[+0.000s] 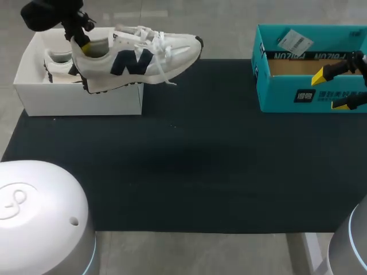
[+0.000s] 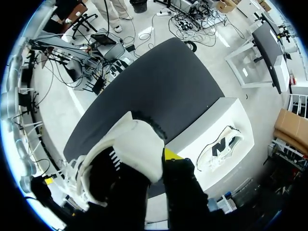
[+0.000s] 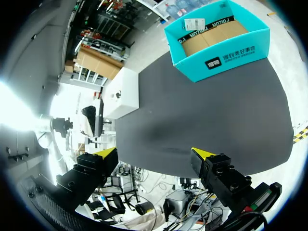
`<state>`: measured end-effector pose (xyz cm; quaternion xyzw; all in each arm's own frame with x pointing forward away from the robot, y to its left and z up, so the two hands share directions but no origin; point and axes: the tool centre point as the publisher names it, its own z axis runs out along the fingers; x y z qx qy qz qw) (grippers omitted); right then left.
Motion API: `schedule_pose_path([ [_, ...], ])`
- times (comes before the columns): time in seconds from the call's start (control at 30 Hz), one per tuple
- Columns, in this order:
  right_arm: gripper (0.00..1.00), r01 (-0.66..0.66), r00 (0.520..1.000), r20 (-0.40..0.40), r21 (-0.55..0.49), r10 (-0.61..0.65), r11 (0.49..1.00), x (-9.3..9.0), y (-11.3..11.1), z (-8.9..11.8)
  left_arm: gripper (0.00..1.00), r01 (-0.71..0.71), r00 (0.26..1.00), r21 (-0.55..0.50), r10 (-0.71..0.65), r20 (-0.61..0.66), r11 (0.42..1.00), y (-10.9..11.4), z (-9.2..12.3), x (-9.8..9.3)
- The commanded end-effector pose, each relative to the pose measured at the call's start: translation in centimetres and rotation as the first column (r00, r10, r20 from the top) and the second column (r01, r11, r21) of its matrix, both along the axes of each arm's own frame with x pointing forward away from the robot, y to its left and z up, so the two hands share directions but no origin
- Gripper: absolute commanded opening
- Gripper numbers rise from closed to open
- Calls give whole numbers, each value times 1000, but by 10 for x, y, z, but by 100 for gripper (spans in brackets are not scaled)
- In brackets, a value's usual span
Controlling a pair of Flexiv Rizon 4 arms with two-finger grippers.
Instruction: Take the shoe out of the shoebox, open the shoe tongue, remove and reinsert the insole, then place the shoe into the shoebox
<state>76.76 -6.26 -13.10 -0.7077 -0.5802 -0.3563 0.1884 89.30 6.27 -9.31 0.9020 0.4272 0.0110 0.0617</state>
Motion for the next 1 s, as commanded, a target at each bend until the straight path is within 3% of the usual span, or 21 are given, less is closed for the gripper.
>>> schedule_pose_path([
  [0.03, 100, 1, 1000, -1, -1, -1, 1000, 0, 1, 0, 0, 1, 1000, -4, -1, 2, 1000, 2, 1, 0],
  [0.7, 100, 1, 1000, -1, -1, -1, 1000, 0, 1, 0, 0, 1, 1000, -4, -1, 2, 1000, 2, 1, 0],
  [1.0, 100, 1, 1000, -1, -1, -1, 1000, 0, 1, 0, 0, -134, 990, 124, 127, 66, 983, -23, 23, -27],
])
